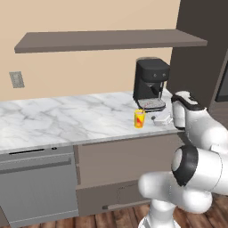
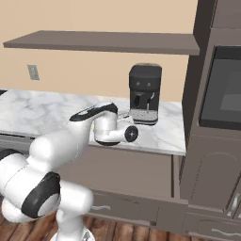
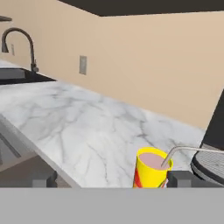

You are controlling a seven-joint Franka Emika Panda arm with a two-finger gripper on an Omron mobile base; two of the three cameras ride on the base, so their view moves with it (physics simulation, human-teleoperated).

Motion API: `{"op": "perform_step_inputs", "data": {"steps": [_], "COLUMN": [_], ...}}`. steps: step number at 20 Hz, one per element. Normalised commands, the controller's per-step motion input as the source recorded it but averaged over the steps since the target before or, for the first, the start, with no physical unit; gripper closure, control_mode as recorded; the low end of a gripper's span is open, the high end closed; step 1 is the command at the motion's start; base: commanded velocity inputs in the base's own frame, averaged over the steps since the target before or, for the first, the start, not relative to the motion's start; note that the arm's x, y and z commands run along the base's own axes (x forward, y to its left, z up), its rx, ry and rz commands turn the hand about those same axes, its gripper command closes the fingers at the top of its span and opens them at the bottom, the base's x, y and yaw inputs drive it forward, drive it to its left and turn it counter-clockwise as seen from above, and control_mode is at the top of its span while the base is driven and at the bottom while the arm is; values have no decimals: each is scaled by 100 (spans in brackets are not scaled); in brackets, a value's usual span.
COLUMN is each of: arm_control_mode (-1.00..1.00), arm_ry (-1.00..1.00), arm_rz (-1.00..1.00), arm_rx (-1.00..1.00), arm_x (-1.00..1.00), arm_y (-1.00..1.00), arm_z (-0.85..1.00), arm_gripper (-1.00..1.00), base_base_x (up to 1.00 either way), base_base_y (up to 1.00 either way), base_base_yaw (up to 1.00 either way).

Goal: Pick up the straw from the right drawer and put it inside the smoothie cup.

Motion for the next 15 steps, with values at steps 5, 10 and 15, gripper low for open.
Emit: {"op": "perform_step_inputs", "data": {"steps": [5,10,15], "arm_control_mode": [-100,-100,-100], "arm_ry": [3,0,9], "arm_rz": [-14,-13,-13], "arm_rx": [-13,-14,-14], "arm_x": [-86,-80,-64], "arm_y": [41,57,51], "arm_z": [48,76,98], "arm_gripper": [-100,-100,-100], "base_base_x": [0,0,0], "base_base_y": [0,0,0], "base_base_yaw": [0,0,0]}}
